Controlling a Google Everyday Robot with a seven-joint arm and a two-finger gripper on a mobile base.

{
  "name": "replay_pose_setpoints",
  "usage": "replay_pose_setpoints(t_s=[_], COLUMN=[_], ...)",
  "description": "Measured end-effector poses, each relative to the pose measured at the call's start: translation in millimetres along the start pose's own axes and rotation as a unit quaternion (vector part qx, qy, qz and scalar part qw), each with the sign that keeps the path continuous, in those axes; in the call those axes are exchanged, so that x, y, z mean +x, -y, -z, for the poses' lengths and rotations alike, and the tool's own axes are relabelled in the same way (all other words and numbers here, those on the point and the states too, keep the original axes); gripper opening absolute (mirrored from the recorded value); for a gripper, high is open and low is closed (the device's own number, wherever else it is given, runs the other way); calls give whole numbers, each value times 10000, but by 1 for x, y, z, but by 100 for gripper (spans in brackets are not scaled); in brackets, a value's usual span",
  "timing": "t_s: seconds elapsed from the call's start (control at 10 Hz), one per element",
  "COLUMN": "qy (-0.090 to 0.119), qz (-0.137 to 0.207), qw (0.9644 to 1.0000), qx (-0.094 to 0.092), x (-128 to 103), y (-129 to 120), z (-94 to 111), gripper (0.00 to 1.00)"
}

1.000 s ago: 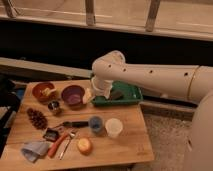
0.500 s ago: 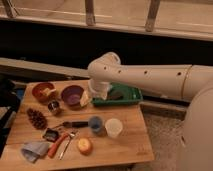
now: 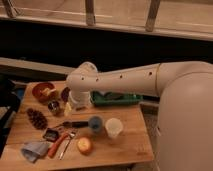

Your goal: Place fork in table surface

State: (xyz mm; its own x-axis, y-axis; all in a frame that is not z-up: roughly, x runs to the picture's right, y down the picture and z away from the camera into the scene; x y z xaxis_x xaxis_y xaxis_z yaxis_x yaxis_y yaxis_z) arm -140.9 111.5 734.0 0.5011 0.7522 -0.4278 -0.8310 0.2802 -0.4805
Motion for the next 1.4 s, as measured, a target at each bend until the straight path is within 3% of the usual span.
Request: replay_pose_setpoints(t_s=[0.2, 0.4, 0.8, 1.0, 1.4], qy=[-162, -166, -163, -302, -691], qz=[320, 605, 610, 567, 529], qw=[9990, 9970, 9969, 9964, 9914], qx=[-261, -457, -462, -549, -976], x=[7, 12, 12, 18, 44], y=[-23, -39, -40, -41, -57], z=[-13, -16, -16, -23, -64], gripper=[74, 74, 74, 74, 74])
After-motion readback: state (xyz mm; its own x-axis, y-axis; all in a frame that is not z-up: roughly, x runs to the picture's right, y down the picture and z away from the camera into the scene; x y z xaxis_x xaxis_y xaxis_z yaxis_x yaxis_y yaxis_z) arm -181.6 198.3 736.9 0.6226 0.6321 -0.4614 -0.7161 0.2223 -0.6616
